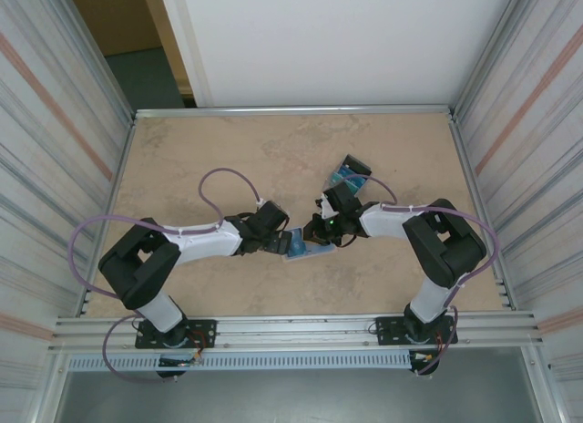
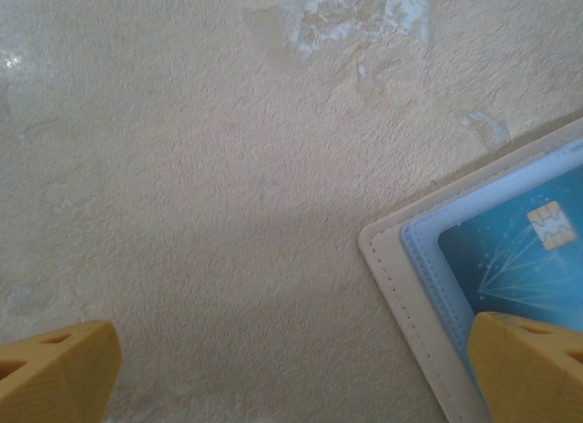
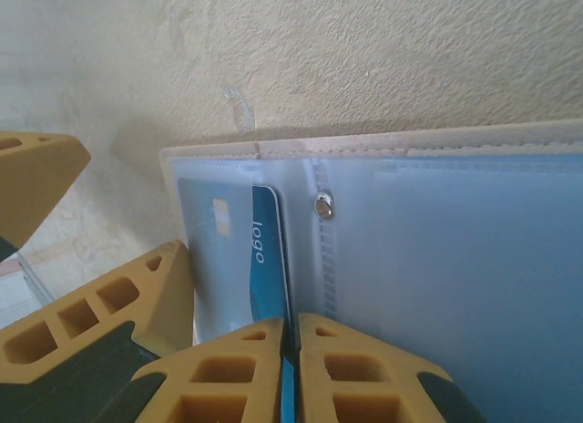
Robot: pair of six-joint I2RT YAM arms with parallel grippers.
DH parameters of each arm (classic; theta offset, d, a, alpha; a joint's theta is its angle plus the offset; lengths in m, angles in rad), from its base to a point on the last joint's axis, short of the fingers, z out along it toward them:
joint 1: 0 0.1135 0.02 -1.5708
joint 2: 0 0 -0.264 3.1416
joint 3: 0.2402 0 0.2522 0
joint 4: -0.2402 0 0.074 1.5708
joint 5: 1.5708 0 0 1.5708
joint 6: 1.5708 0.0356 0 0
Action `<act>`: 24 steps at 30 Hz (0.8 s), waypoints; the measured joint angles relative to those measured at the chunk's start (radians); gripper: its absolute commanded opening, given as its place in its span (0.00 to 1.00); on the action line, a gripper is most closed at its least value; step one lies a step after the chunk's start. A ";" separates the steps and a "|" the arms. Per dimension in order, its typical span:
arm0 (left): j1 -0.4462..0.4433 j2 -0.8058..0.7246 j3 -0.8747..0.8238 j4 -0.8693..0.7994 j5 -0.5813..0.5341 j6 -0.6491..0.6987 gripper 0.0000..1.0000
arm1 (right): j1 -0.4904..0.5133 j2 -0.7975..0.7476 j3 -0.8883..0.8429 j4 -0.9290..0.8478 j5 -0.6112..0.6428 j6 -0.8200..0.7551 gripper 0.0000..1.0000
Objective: Take the credit cards out of the card holder
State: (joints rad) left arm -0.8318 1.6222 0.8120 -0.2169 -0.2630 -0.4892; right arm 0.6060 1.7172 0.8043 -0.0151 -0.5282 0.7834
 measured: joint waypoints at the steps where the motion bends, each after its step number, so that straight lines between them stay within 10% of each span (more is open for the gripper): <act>1: 0.000 0.000 0.000 -0.001 0.000 0.000 0.99 | 0.000 0.000 0.000 0.002 -0.002 0.001 0.12; 24: 0.000 0.001 0.016 -0.028 -0.011 0.018 0.99 | 0.018 0.005 0.010 -0.027 0.019 -0.005 0.00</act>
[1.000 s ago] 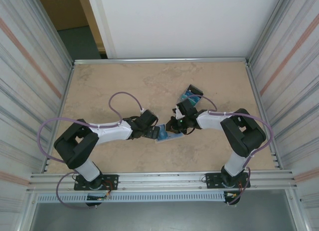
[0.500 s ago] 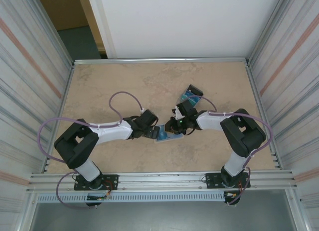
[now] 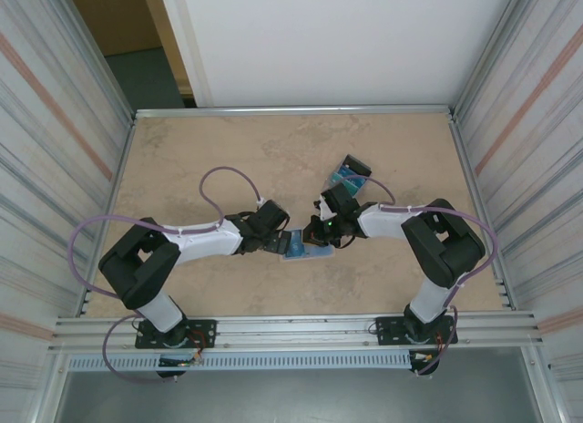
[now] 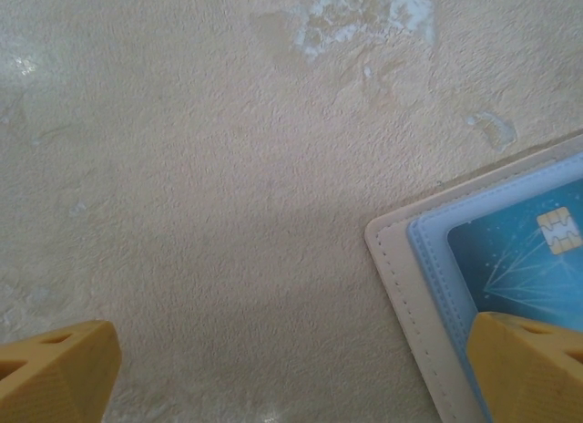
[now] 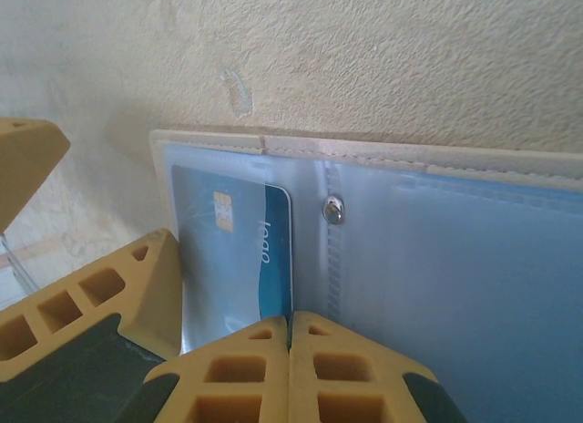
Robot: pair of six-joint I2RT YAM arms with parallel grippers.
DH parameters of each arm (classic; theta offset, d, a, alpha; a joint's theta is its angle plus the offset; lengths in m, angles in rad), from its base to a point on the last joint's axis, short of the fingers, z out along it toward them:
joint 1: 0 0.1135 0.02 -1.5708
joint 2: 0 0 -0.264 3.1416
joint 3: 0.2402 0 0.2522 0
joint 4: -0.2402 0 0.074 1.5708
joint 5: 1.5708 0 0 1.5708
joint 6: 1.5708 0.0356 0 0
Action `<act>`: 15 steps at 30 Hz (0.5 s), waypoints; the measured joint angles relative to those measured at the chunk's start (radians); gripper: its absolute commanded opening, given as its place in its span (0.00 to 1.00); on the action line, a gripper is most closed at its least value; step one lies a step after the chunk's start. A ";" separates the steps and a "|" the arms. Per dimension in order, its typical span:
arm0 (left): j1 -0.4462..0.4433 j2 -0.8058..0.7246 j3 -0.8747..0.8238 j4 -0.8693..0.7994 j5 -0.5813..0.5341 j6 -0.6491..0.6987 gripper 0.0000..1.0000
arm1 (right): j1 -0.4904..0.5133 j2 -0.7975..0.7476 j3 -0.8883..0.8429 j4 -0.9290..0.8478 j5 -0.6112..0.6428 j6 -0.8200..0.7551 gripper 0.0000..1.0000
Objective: Take the credit cards out of the card holder
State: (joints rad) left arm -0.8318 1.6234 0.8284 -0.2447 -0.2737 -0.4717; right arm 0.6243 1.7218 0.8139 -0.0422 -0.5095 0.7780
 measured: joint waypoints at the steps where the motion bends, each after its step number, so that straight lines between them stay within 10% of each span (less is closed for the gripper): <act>1: 0.000 0.000 0.000 -0.001 0.000 0.000 0.99 | 0.001 0.000 0.002 -0.004 0.003 0.000 0.00; 15: 0.001 0.000 0.001 0.000 0.000 0.001 0.99 | 0.004 -0.019 0.007 -0.045 0.050 -0.004 0.00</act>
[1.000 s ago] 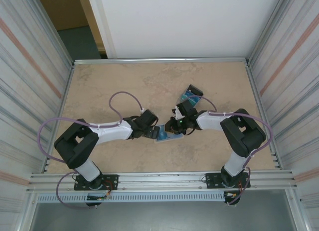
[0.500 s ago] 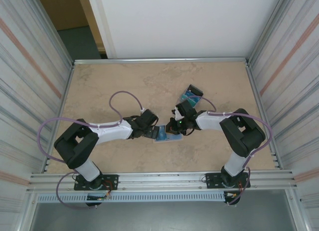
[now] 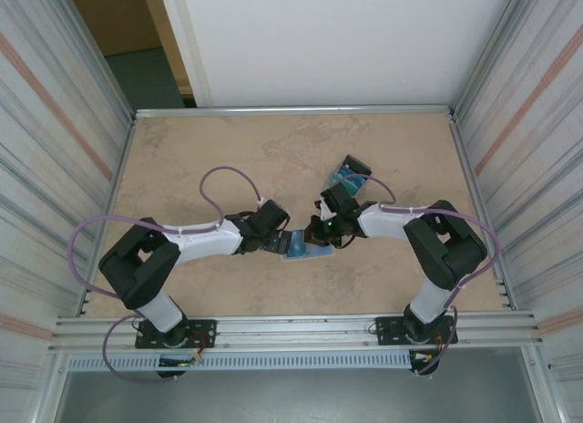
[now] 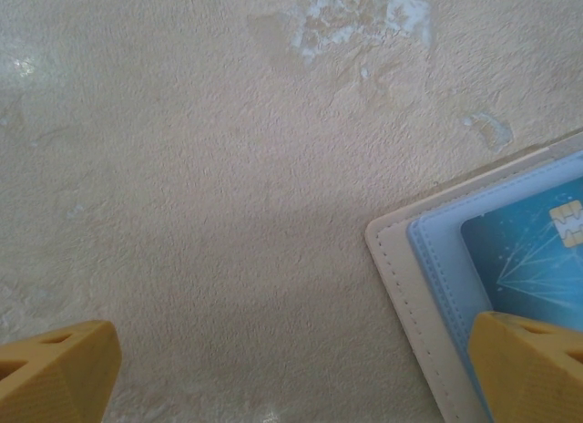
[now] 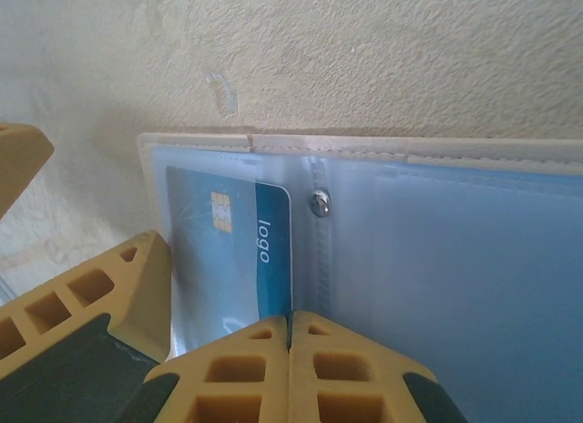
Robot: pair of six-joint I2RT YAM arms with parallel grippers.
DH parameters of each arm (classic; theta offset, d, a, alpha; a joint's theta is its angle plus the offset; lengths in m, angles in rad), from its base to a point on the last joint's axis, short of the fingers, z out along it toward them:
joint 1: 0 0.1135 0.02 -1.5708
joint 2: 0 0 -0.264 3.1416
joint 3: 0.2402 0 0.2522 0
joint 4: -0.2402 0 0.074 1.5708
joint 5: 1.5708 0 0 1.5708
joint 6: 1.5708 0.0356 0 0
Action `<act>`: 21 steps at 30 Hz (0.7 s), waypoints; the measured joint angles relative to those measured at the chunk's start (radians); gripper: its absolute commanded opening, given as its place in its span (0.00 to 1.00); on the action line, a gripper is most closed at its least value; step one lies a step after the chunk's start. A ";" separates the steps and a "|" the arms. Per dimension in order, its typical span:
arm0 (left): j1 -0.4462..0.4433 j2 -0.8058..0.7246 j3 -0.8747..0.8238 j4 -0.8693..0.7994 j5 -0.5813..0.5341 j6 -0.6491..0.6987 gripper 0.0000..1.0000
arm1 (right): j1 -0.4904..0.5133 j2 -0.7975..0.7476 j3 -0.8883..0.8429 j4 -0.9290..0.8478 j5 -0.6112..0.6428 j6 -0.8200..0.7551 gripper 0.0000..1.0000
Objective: Take the credit cards out of the card holder
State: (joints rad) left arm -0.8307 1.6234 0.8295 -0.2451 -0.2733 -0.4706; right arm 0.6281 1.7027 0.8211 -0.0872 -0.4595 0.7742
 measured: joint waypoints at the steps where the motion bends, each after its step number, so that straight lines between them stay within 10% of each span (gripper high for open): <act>1: 0.000 0.000 0.000 0.000 0.000 0.000 0.99 | 0.000 -0.002 0.000 -0.003 0.004 0.000 0.00; 21: 0.005 0.000 0.000 0.012 -0.002 0.044 0.99 | -0.021 -0.055 0.000 -0.056 0.048 -0.024 0.00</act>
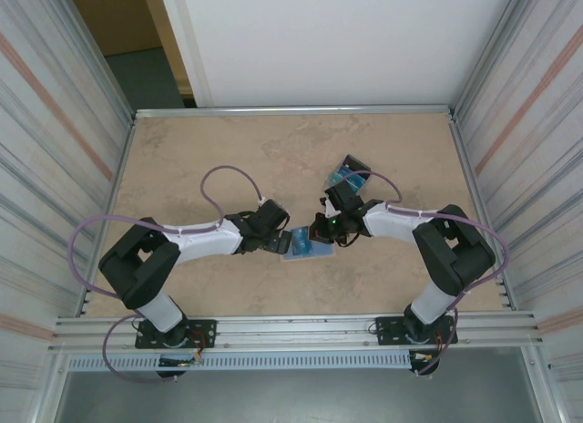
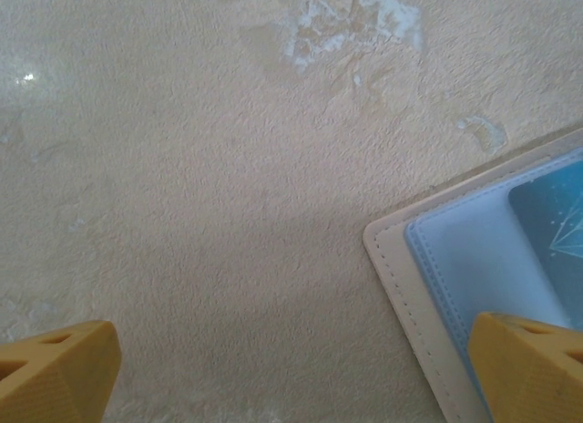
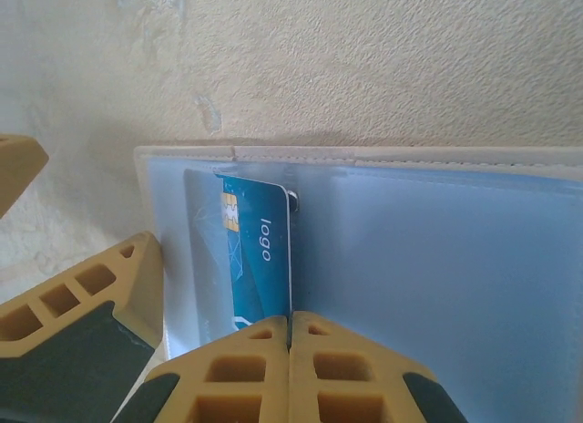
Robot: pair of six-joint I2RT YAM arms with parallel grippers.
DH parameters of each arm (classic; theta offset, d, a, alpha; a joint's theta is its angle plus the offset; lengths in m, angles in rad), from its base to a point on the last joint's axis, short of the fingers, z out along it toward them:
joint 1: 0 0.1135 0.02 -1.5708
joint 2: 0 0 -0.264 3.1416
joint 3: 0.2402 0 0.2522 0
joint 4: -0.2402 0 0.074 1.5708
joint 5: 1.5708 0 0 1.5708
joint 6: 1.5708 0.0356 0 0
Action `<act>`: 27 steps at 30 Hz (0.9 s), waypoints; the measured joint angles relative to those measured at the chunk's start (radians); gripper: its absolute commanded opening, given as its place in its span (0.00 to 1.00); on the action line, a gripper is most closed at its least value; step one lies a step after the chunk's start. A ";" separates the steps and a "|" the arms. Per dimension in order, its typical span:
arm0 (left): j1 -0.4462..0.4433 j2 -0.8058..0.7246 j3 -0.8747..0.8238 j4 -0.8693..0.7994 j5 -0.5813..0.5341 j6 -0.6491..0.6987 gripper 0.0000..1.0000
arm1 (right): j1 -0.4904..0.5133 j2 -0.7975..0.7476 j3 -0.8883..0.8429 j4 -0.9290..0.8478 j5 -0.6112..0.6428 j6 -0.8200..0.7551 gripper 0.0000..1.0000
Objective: Take the credit cards out of the card holder
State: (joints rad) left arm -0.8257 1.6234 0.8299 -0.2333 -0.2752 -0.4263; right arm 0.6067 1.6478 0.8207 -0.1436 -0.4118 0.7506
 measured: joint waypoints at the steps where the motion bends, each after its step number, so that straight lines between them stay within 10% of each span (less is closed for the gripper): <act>1: 0.000 0.000 0.000 0.003 -0.003 0.008 0.99 | 0.000 0.000 0.000 0.000 0.000 0.000 0.00; 27: -0.027 0.021 0.061 0.018 -0.029 0.115 0.99 | -0.014 0.000 -0.036 0.031 0.000 0.001 0.00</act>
State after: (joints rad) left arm -0.8532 1.6444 0.8909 -0.2157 -0.3046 -0.3111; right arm 0.5930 1.6478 0.7849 -0.1123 -0.4122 0.7517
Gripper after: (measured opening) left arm 0.987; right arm 0.049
